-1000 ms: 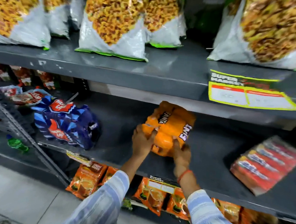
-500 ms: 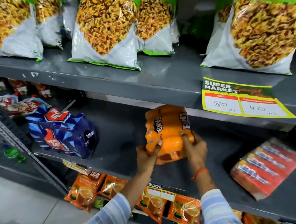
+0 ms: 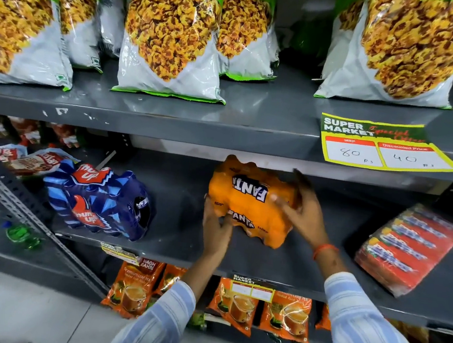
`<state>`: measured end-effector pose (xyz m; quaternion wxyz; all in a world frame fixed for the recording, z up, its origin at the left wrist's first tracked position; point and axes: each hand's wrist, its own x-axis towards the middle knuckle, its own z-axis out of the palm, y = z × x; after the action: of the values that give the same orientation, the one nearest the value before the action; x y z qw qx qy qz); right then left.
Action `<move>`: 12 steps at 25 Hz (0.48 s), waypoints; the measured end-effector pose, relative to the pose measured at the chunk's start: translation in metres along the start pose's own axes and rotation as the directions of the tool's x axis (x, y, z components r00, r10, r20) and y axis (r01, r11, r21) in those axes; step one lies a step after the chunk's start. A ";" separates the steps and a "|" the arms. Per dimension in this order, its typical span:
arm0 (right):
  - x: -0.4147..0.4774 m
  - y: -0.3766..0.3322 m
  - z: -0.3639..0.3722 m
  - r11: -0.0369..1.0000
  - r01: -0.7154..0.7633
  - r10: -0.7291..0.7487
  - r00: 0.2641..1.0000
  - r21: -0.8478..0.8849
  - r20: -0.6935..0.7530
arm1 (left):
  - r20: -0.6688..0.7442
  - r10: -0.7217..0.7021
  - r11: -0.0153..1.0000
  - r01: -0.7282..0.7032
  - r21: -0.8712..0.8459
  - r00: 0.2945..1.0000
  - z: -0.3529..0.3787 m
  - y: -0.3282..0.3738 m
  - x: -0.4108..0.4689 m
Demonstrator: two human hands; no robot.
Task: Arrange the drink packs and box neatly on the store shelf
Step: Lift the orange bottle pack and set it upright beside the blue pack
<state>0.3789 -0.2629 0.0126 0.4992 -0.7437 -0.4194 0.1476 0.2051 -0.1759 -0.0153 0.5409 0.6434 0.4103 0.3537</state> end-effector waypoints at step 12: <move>-0.063 0.013 0.052 0.829 -0.073 0.339 0.854 0.554 -0.394 | 0.366 -0.056 0.998 0.063 -0.008 0.929 -0.005 0.005 0.004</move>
<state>0.3135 -0.2809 -0.0350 0.7491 -0.6353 -0.1421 0.1225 0.2035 -0.1706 -0.0091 0.6244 0.6799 0.3186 0.2154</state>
